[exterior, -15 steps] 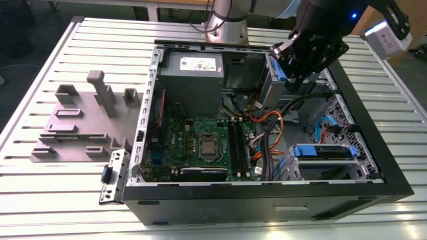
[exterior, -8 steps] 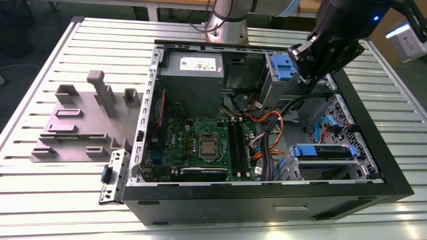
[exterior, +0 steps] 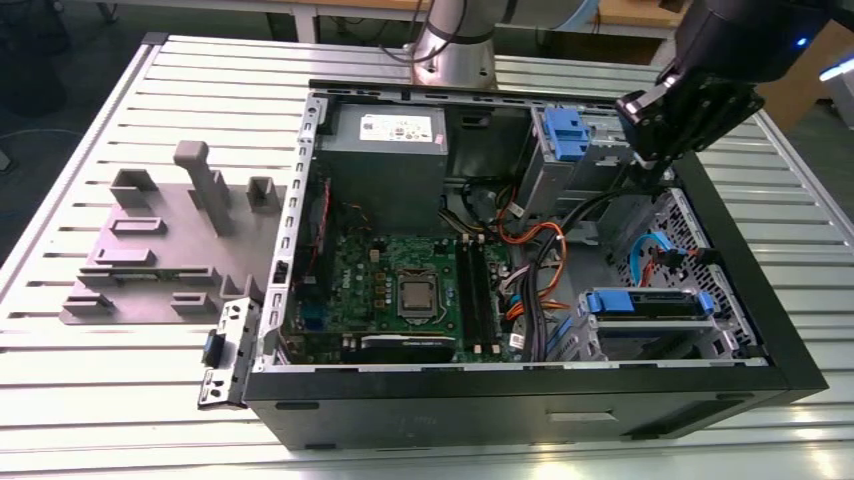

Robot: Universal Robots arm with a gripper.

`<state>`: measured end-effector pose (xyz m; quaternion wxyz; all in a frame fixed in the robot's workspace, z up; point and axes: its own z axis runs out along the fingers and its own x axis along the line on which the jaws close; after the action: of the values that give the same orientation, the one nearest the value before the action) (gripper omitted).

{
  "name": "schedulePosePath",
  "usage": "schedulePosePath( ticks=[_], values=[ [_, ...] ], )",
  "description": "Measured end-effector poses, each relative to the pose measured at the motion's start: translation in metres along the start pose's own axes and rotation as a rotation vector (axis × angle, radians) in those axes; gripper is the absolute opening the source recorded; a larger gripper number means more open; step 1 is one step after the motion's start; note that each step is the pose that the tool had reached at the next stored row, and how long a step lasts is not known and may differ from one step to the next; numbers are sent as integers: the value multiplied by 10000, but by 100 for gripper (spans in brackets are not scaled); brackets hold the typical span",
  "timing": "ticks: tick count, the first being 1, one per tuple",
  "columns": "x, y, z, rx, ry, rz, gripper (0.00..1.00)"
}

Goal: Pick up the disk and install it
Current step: 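Insert the first disk wire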

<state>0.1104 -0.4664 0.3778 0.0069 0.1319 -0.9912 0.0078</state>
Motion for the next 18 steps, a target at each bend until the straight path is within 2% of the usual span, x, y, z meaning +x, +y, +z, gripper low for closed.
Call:
schedulePosePath(
  ticks=[3, 5, 18],
  values=[
    [-98, -26, 5, 6, 27, 0, 11],
    [-124, -33, 9, 12, 41, -64, 11],
    [-125, -33, 34, 47, 20, -1777, 11]
  ],
)
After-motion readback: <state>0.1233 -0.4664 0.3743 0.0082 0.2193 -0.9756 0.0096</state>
